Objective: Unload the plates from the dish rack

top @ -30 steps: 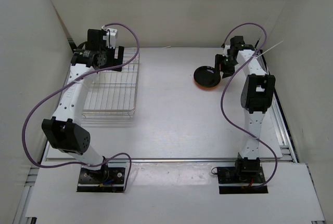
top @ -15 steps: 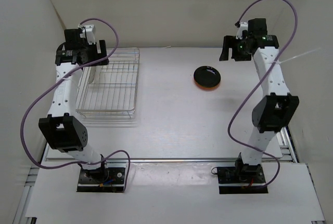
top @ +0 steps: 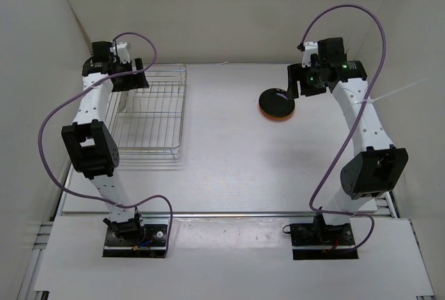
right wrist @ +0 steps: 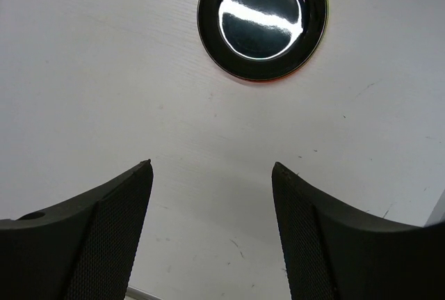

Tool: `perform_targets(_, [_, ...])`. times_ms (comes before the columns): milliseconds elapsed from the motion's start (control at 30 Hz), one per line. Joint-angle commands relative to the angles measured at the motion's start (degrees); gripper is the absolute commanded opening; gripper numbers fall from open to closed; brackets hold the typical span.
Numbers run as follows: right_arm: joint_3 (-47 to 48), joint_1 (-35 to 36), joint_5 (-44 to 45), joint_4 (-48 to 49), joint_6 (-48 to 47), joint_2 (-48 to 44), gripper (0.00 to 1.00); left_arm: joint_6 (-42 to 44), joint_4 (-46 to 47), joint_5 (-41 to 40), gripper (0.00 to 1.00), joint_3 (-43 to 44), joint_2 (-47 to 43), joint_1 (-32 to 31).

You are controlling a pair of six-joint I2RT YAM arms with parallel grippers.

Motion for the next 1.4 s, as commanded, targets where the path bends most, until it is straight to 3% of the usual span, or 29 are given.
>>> perform_targets(0, [-0.6, 0.1, 0.7, 1.5, -1.3, -3.1, 0.73, 0.7, 1.3, 1.6, 0.93, 4.6, -0.8, 0.4])
perform_targets(900, [-3.4, 0.1, -1.4, 2.0, -0.7, -5.2, 0.73, 1.8, 4.2, -4.2, 0.91, 10.9, 9.2, -0.7])
perform_targets(1367, [-3.9, 0.1, -1.4, 2.0, -1.3, -5.2, 0.73, 1.8, 4.2, -4.2, 0.61, 12.0, 10.3, -0.7])
